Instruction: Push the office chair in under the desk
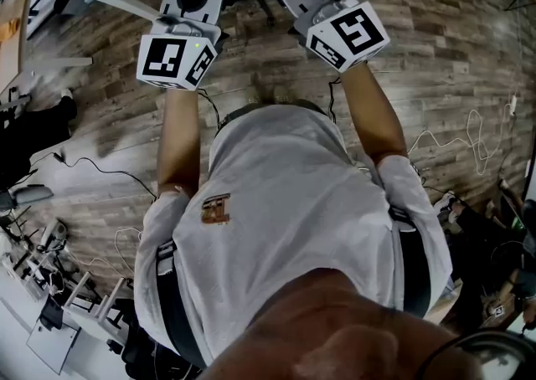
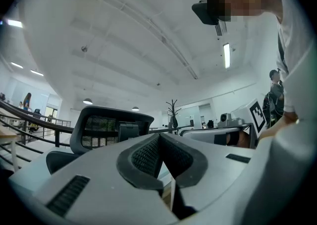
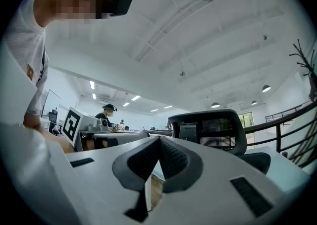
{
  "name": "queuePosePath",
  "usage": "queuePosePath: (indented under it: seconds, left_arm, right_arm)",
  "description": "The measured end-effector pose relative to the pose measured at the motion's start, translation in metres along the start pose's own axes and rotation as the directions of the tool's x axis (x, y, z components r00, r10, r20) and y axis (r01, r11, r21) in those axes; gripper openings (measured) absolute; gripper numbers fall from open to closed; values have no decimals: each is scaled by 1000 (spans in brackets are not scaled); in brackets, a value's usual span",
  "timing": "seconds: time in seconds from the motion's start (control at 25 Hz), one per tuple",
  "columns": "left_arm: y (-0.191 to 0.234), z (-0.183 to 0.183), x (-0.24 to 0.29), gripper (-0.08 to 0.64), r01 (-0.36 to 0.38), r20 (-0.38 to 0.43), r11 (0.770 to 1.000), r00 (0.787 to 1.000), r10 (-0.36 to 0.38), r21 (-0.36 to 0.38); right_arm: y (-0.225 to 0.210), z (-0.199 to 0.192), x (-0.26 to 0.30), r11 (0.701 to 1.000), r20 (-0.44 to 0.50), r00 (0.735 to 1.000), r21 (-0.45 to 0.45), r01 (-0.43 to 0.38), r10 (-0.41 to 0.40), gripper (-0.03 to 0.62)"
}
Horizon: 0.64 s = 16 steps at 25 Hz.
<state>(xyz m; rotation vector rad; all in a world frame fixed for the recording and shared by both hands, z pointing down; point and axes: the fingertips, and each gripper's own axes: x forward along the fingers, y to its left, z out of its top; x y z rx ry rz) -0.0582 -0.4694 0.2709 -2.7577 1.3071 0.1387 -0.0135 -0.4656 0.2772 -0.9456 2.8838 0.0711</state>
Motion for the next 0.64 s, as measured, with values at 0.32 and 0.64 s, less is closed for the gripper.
queuePosePath:
  seconds: [0.32, 0.64]
  left_arm:
    - [6, -1, -3, 20, 8, 2, 1000, 1000, -8, 1]
    - [15, -1, -8, 20, 9, -3, 1000, 1000, -9, -3]
  right_arm:
    - [3, -2, 6, 1000, -10, 1000, -8, -1, 1, 35]
    - [7, -4, 16, 1000, -11, 1000, -2, -7, 6, 35]
